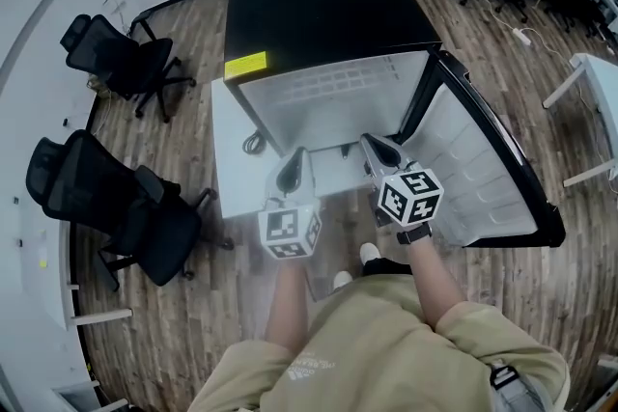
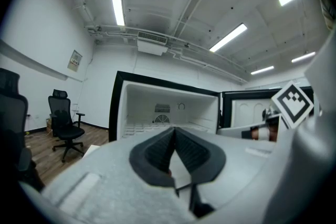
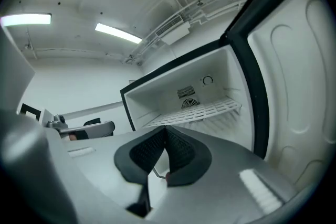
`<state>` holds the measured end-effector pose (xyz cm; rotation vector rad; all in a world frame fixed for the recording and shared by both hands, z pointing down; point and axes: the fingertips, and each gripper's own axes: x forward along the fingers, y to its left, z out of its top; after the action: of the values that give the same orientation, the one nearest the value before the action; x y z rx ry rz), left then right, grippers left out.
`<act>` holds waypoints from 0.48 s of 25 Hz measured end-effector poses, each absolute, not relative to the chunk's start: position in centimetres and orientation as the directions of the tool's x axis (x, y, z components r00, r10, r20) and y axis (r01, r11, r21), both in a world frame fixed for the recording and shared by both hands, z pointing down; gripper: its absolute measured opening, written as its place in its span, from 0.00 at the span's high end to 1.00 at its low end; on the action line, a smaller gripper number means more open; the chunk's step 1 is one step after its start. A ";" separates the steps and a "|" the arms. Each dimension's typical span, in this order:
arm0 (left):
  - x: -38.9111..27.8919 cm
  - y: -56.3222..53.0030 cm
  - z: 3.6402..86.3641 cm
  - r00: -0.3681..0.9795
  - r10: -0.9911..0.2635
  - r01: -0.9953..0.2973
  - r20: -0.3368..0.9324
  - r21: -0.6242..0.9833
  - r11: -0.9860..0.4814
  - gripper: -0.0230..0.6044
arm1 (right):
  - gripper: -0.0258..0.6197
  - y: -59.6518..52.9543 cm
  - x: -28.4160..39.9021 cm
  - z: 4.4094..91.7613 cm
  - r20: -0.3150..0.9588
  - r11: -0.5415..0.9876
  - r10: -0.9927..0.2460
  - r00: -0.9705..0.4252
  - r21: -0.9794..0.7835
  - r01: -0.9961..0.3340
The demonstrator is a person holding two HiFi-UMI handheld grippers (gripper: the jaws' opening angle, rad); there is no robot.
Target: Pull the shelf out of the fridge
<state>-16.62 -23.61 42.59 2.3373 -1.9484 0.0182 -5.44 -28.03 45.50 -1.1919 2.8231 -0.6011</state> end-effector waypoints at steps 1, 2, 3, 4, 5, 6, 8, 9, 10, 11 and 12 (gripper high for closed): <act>-16.6 -24.1 42.7 0.181 -0.981 -0.982 0.075 0.069 -0.176 0.96 | 0.95 -28.7 -5.5 45.9 0.135 0.628 -0.691 -0.710 -0.374 -0.682; -16.6 -24.5 42.8 0.180 -0.981 -0.982 0.078 0.071 -0.175 0.96 | 0.95 -29.3 -5.6 46.3 0.140 0.620 -0.688 -0.712 -0.396 -0.677; -16.6 -25.0 43.0 0.179 -0.981 -0.982 0.081 0.073 -0.173 0.96 | 0.95 -29.8 -5.8 46.8 0.144 0.612 -0.685 -0.715 -0.419 -0.671; -16.6 -25.4 43.1 0.177 -0.981 -0.982 0.084 0.074 -0.171 0.96 | 0.95 -30.3 -6.0 47.2 0.149 0.604 -0.679 -0.718 -0.443 -0.663; -16.6 -25.8 43.2 0.176 -0.981 -0.983 0.087 0.074 -0.169 0.96 | 0.95 -30.8 -6.2 47.7 0.155 0.597 -0.673 -0.723 -0.464 -0.655; -16.6 -26.2 43.3 0.174 -0.981 -0.983 0.090 0.072 -0.168 0.96 | 0.95 -31.3 -6.5 48.0 0.162 0.591 -0.665 -0.729 -0.482 -0.647; -16.7 -27.2 43.3 0.172 -0.980 -0.984 0.098 0.068 -0.166 0.96 | 0.95 -32.4 -7.2 48.6 0.169 0.584 -0.651 -0.740 -0.512 -0.630; -16.8 -27.6 43.4 0.171 -0.980 -0.984 0.102 0.066 -0.165 0.96 | 0.95 -33.0 -7.6 48.8 0.166 0.581 -0.645 -0.746 -0.527 -0.620; -16.8 -28.0 43.5 0.170 -0.980 -0.984 0.106 0.064 -0.164 0.96 | 0.95 -33.5 -8.0 49.0 0.160 0.578 -0.640 -0.751 -0.543 -0.609; -16.9 -28.3 43.7 0.168 -0.980 -0.985 0.111 0.062 -0.162 0.96 | 0.95 -34.0 -8.4 49.2 0.151 0.575 -0.637 -0.756 -0.560 -0.596; -17.0 -28.5 43.9 0.165 -0.979 -0.985 0.116 0.060 -0.159 0.96 | 0.95 -34.4 -8.8 49.3 0.140 0.571 -0.634 -0.761 -0.580 -0.582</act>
<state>-17.02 -28.54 43.91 2.3023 -1.9538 0.0749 -8.80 -34.40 49.29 -1.0509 2.7090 -0.9525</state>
